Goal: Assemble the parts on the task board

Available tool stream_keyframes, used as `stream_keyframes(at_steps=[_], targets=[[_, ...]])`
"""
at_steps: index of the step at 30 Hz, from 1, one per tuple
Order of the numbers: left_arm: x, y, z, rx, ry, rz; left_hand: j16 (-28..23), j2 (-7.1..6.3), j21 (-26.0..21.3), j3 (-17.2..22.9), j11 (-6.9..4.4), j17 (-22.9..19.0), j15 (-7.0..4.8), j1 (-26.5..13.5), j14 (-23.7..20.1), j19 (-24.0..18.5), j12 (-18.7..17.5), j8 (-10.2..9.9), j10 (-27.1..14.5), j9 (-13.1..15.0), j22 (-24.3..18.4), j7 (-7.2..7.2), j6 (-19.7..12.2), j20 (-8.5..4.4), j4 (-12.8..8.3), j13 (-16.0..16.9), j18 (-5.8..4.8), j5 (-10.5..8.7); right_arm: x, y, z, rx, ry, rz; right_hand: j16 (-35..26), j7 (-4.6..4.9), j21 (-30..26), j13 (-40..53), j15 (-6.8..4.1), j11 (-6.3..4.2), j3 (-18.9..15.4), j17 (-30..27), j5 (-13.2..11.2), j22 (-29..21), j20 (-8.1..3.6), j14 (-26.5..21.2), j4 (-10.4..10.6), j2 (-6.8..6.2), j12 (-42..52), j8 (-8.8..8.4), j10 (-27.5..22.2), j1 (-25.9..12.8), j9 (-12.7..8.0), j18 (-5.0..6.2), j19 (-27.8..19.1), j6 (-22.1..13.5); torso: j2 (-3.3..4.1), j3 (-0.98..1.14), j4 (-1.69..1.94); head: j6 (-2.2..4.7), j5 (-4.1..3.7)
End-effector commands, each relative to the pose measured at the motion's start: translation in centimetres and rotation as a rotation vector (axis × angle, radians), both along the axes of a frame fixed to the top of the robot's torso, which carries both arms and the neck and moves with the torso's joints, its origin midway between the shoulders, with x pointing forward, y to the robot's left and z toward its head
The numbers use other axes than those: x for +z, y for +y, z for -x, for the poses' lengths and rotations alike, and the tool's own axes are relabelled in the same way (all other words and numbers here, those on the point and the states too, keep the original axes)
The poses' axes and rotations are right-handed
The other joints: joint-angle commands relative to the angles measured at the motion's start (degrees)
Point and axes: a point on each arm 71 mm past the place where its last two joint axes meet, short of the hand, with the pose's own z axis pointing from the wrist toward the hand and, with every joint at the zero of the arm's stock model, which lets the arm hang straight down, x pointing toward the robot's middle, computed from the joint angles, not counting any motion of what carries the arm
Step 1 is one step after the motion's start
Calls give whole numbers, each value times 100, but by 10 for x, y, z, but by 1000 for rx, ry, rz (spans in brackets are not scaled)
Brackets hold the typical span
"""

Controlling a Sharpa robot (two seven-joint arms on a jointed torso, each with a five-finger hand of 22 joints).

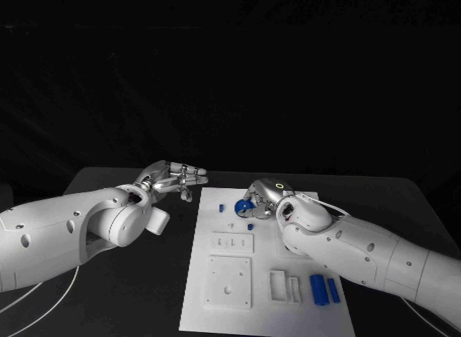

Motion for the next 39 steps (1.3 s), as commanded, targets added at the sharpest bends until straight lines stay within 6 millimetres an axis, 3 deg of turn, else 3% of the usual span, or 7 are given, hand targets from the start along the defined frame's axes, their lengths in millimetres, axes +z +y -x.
stream_keyframes(at_steps=[1, 6, 14, 21, 26, 32, 39], targets=[[1, -1, 0, -16, -3, 5, 35, -4, 31, 30, -4, -7, 12, -10, 32, -33, -19, -17, -38, 8, -5, 4, -53, 24, -1, 5, 99, 17, 3, -2, 2, 6, -27, -43, 1, -6, 28, -4, 29, 22, -40, 11, -35, -16, 25, 20, 74, -45, 16, -1, -11, 12, 3, 49, 234, -46, 0, 7, -5, 7, 3], [1, 0, 0, -13, -3, 4, 35, -4, 31, 30, -4, -7, 12, -10, 32, -33, -19, -17, -38, 8, -5, 4, -53, 24, -1, 5, 99, 17, 9, -8, 4, 6, -66, -96, -3, 11, 43, 2, 38, 36, -164, 6, -102, -55, 32, 18, 124, -88, 30, 1, -7, 68, -2, 64, 231, -100, -4, 8, -8, 21, -3], [1, 3, 0, -6, -4, 2, 34, 1, 37, 29, -2, -9, 13, -7, 32, -34, -18, -17, -43, 7, -17, 6, -58, 24, -8, 5, 99, 21, 24, -22, 6, -2, -109, -205, 1, 26, 64, 17, 51, 48, -493, 14, 111, -119, 50, 16, 151, -65, 50, -1, -15, 257, -3, 107, 225, -155, -9, 10, -15, 49, -30], [1, 7, -1, 2, -6, 1, 34, 1, 37, 29, -2, -9, 13, -7, 32, -34, -18, -17, -43, 7, -17, 6, -58, 24, -8, 5, 99, 21, 41, -55, 4, -37, -109, -268, -21, 16, 74, 17, 37, 36, 33, 4, 93, -162, 35, 14, -334, 30, 46, -4, -10, 337, -8, 76, 223, -34, -12, 6, -33, 81, -106], [1, 10, -1, 9, -9, 1, 30, 2, 36, 32, -4, -11, 13, -9, 29, -38, -18, -17, -38, 8, -23, 4, -53, 24, -10, 6, 99, 21, 49, -93, 5, -55, -46, -331, -81, 34, 45, -7, 36, 38, 572, -35, 64, -171, 33, 7, -963, 191, 6, -7, -52, 402, -23, 78, 211, 0, -15, 18, -95, 95, -126], [0, 15, -2, 20, -12, -3, 28, 1, 33, 35, -5, -12, 12, -6, 27, -45, -17, -16, -31, 9, -26, 3, -47, 25, -14, 6, 97, 22, 58, -131, 5, -54, -33, -349, -107, 35, 28, -21, 37, 33, 709, -41, 135, -145, 34, 4, -1343, 284, -8, -8, -61, 365, -29, 62, 200, 21, -21, 58, -182, 121, -116], [-1, 21, -3, 29, -12, -5, 26, -2, 25, 42, -6, -13, 11, -4, 28, -51, -18, -16, -30, 8, -36, 0, -40, 24, -18, 5, 94, 19, 62, -158, 6, -77, -56, -342, -165, 42, -7, -47, 44, 39, 715, -89, -22, -152, 41, -6, -1331, 320, -34, -2, -82, 366, -24, 45, 196, -10, -13, 113, -221, 118, -128]])
